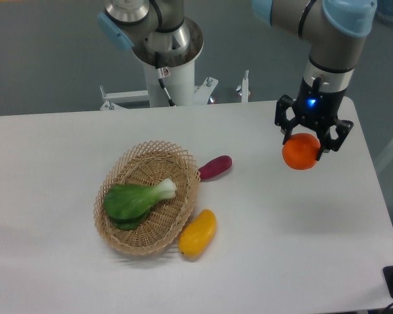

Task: Place the orange on the table
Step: 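Carry the held orange down toward the table beside the eggplant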

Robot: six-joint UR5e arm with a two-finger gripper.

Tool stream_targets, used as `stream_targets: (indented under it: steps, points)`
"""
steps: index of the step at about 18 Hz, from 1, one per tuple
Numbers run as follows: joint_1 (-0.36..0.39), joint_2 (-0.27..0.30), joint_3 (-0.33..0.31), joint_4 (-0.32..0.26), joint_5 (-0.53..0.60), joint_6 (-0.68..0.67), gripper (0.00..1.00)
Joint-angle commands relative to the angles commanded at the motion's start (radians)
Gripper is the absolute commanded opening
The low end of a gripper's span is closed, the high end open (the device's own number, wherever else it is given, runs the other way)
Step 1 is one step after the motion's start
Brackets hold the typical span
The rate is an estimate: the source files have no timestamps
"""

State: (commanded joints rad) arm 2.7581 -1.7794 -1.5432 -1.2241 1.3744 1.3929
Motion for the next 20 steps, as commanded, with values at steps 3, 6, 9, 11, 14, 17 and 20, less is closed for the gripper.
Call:
stream_targets:
  steps: [3, 6, 9, 11, 14, 17, 20]
  points:
    - [0.000, 0.000, -0.006, 0.003, -0.002, 0.000, 0.65]
    - [0.002, 0.000, -0.008, 0.003, 0.000, 0.000, 0.65]
    - [-0.006, -0.003, -0.009, 0.009, 0.003, -0.003, 0.65]
    - [-0.005, -0.029, -0.009, 0.053, 0.005, -0.017, 0.65]
    - [-0.008, -0.066, -0.020, 0.103, 0.005, -0.044, 0.65]
    - [-0.012, -0.100, -0.069, 0.233, 0.008, -0.046, 0.65]
    - [-0.015, -0.136, -0.101, 0.294, 0.009, -0.046, 0.65]
